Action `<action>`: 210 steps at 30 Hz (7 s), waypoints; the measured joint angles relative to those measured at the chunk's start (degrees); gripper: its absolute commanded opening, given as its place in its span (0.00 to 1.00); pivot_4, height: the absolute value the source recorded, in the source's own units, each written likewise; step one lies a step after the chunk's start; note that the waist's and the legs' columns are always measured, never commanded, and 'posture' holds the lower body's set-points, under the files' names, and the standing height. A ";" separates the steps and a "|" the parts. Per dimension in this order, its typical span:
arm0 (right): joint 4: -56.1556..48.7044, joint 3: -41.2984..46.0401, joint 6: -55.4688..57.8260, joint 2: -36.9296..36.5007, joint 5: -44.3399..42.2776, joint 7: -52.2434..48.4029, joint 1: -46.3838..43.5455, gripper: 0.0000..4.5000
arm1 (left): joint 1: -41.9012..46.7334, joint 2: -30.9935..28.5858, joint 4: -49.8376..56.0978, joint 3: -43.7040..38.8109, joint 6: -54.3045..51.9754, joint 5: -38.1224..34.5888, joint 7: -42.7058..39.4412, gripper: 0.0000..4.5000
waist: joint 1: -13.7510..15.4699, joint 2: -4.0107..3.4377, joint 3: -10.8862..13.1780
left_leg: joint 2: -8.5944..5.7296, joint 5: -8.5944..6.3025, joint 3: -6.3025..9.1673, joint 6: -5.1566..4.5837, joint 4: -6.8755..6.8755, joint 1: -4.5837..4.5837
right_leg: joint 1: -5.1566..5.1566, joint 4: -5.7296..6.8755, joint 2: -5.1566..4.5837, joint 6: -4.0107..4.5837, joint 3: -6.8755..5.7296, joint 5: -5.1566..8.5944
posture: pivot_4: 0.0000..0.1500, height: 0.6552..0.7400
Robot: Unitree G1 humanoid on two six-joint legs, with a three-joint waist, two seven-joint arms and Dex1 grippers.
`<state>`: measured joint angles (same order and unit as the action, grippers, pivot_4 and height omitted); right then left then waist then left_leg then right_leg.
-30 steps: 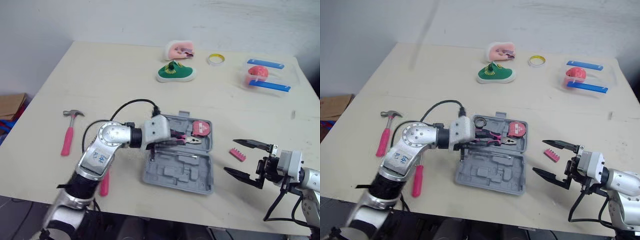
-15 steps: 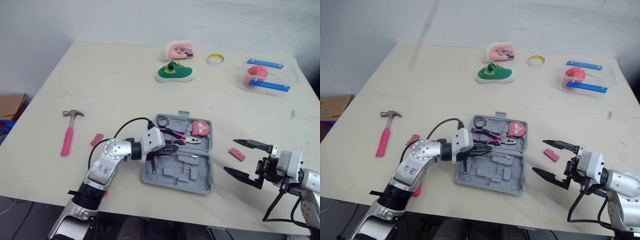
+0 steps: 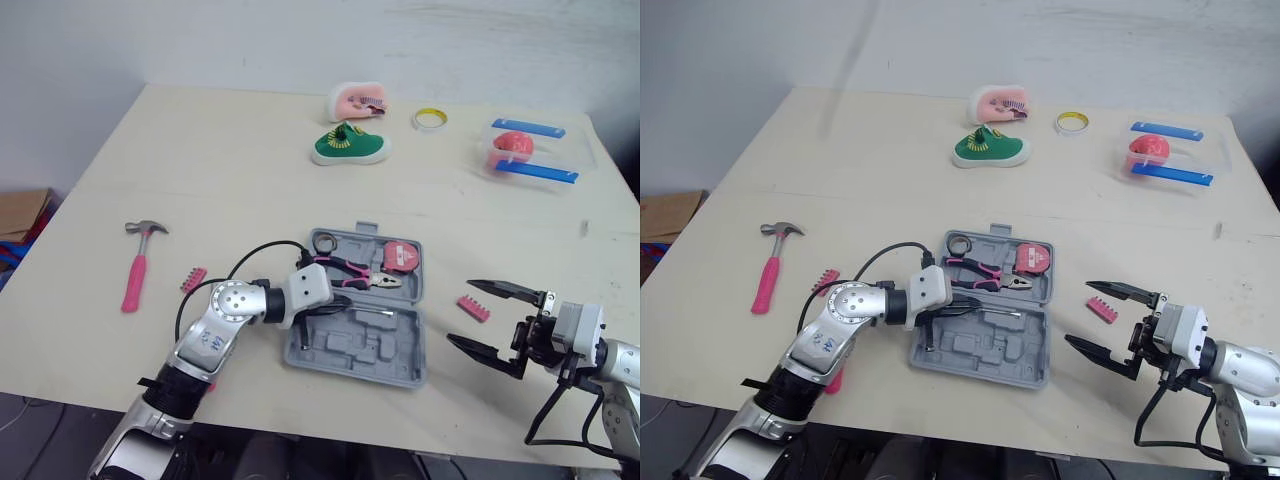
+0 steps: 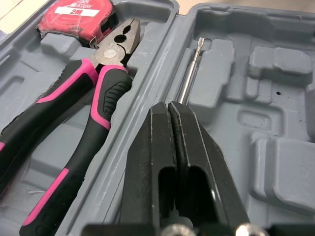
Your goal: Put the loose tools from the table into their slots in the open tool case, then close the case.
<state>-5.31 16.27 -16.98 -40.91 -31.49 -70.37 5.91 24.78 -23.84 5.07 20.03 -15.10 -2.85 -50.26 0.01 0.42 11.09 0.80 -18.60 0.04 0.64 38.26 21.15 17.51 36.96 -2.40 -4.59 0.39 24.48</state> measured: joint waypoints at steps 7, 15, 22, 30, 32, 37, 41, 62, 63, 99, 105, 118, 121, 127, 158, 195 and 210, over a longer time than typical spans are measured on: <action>0.01 -0.02 -0.23 0.18 0.11 0.28 -0.03 1.00 | 0.56 -2.24 1.03 3.82 0.33 3.38 -1.14 0.00 | -0.02 -0.10 -0.07 | -0.01 0.00 -0.01 0.00 0.00 -0.06 | -0.04 0.02 0.00 0.00 0.03 0.00 | 1.00 1.00; 0.01 -0.02 -0.40 0.25 0.12 0.68 0.04 1.00 | -0.21 -1.18 1.59 2.98 -3.78 2.28 -0.06 0.00 | -0.08 -0.19 -0.79 | 0.00 0.00 -0.01 -0.01 0.00 -0.12 | -0.11 0.02 -0.01 0.00 0.04 0.00 | 1.00 1.00; 0.01 -0.02 -0.45 0.25 0.12 0.67 0.25 1.00 | -2.51 0.31 1.72 -0.35 -0.70 -3.18 -2.17 0.00 | -0.03 -0.17 -0.77 | -0.01 0.00 -0.01 -0.01 -0.03 0.00 | -0.02 -0.03 -0.01 0.00 0.03 0.00 | 1.00 1.00; 0.01 -0.02 -0.45 0.25 0.12 0.67 0.22 1.00 | -0.54 2.68 -1.48 -0.97 -0.61 -2.13 1.35 0.00 | 0.06 -0.15 -0.76 | -0.01 0.00 -0.01 -0.01 -0.05 0.03 | -0.01 -0.06 0.00 0.00 0.01 0.00 | 1.00 1.00; 0.00 -0.03 -0.45 0.25 0.12 0.67 0.24 1.00 | -0.47 2.68 -1.43 -0.92 -1.14 -2.21 1.33 0.00 | -0.04 -0.15 -0.76 | -0.01 0.00 -0.01 -0.01 -0.05 0.01 | -0.01 -0.04 0.00 0.00 0.02 0.00 | 1.00 1.00; 0.00 -0.02 -0.45 0.25 0.12 0.67 0.29 1.00 | -0.50 1.65 -1.21 0.35 -0.02 -1.12 0.76 0.00 | -0.02 -0.16 -0.76 | -0.01 0.00 -0.01 -0.01 -0.04 -0.01 | -0.02 -0.04 0.00 0.00 0.02 0.00 | 1.00 1.00; 0.00 -0.02 -0.46 0.25 0.12 0.67 0.34 1.00 | -0.02 1.55 -1.03 0.45 -2.11 -0.97 1.79 0.00 | -0.02 -0.16 -0.77 | -0.01 0.00 -0.01 -0.01 -0.04 -0.05 | -0.05 -0.03 0.00 0.00 0.03 0.00 | 1.00 1.00; -0.01 0.02 -0.59 0.25 0.12 0.75 1.22 1.00 | 1.55 1.51 0.25 4.10 -10.47 0.22 4.76 0.00 | -0.10 -0.20 -1.15 | -0.01 -0.35 0.05 -0.42 -0.57 -1.84 | -2.10 -0.97 -0.11 0.00 0.00 0.00 | 1.00 1.00; 0.00 0.03 -0.59 0.25 0.11 0.76 1.25 1.00 | 0.88 1.75 -0.12 3.34 -8.95 -0.24 4.76 0.00 | -0.10 -0.18 -1.13 | -0.01 -0.36 0.05 -0.40 -0.57 -1.80 | -2.05 -1.01 -0.12 -0.01 -0.01 -0.01 | 1.00 1.00; 53.04 20.56 -22.17 -13.01 4.61 -8.35 0.41 1.00 | -35.72 -30.94 -37.98 -73.96 18.39 -17.32 6.54 0.98 | -1.85 -0.14 -0.64 | -0.04 -0.37 -0.12 -0.48 -0.76 -0.12 | -0.07 -0.86 -0.30 -0.07 -0.01 -0.04 | 1.00 1.00; 53.80 20.60 -22.87 -13.21 4.02 -9.71 1.38 1.00 | -38.99 -29.42 -38.52 -73.14 20.94 -17.58 4.99 0.98 | -2.19 -0.18 -0.66 | -0.04 -0.31 -0.18 -0.42 -0.98 -0.26 | -0.01 -0.71 -0.30 0.00 0.04 -0.02 | 1.00 1.00; 19.63 12.67 -6.66 -2.51 -3.59 -2.88 -1.89 1.00 | -31.94 -27.12 -17.35 -62.11 2.52 -19.30 10.89 0.98 | -2.69 -0.11 -0.63 | -0.02 0.04 -0.13 0.08 -0.96 -0.15 | 0.20 -0.12 -0.26 0.03 0.01 -0.02 | 1.00 1.00; 7.43 9.70 -1.22 -1.55 -4.90 -0.24 -0.89 1.00 | -28.83 -29.41 -13.55 -58.98 -7.99 -19.24 14.21 0.98 | -2.55 -0.11 -0.63 | -0.03 0.04 -0.13 0.07 -0.92 -0.10 | 0.20 -0.10 -0.26 0.03 0.02 -0.02 | 1.00 1.00; -4.67 3.48 6.21 -1.57 -7.47 0.16 -5.50 1.00 | -17.51 -32.32 -10.29 -50.29 -30.01 -19.70 20.11 0.98 | -1.68 -0.05 -0.62 | -0.04 0.05 -0.06 0.06 -0.81 -0.06 | 0.21 -0.07 -0.25 0.03 -0.01 -0.02 | 1.00 1.00; -7.45 -2.75 7.45 1.11 -4.47 -1.55 -11.41 1.00 | -1.25 -27.48 -22.08 -37.21 -41.59 -16.07 19.96 0.11 | -1.30 -0.32 -0.78 | -0.04 0.04 0.04 0.05 -0.35 0.02 | 0.16 0.07 -0.22 0.02 -0.07 -0.02 | 1.00 1.00; -4.22 11.44 4.65 -1.89 -3.45 -7.15 10.12 1.00 | 10.20 -20.94 18.77 -1.54 -19.49 -18.11 -15.49 0.11 | -0.06 0.30 -0.30 | -0.05 -0.04 0.00 -0.08 -0.17 0.15 | 0.01 -0.16 -0.02 -0.04 0.02 -0.06 | 1.00 1.00; -8.86 11.12 4.24 0.90 -1.72 -2.53 13.88 1.00 | 20.28 -12.08 11.79 15.00 -27.55 -3.57 -12.37 0.11 | 0.01 0.18 -0.24 | -0.04 -0.03 -0.01 -0.07 -0.17 0.14 | 0.03 -0.10 0.01 -0.04 0.05 -0.06 | 1.00 1.00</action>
<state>-14.16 27.39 -12.74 -40.01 -33.20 -72.90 19.79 45.06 -35.92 16.86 35.04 -42.65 -6.41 -62.63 0.02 0.60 10.85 0.76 -18.63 0.03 0.57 38.08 21.29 17.54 36.86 -2.39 -4.63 0.44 24.43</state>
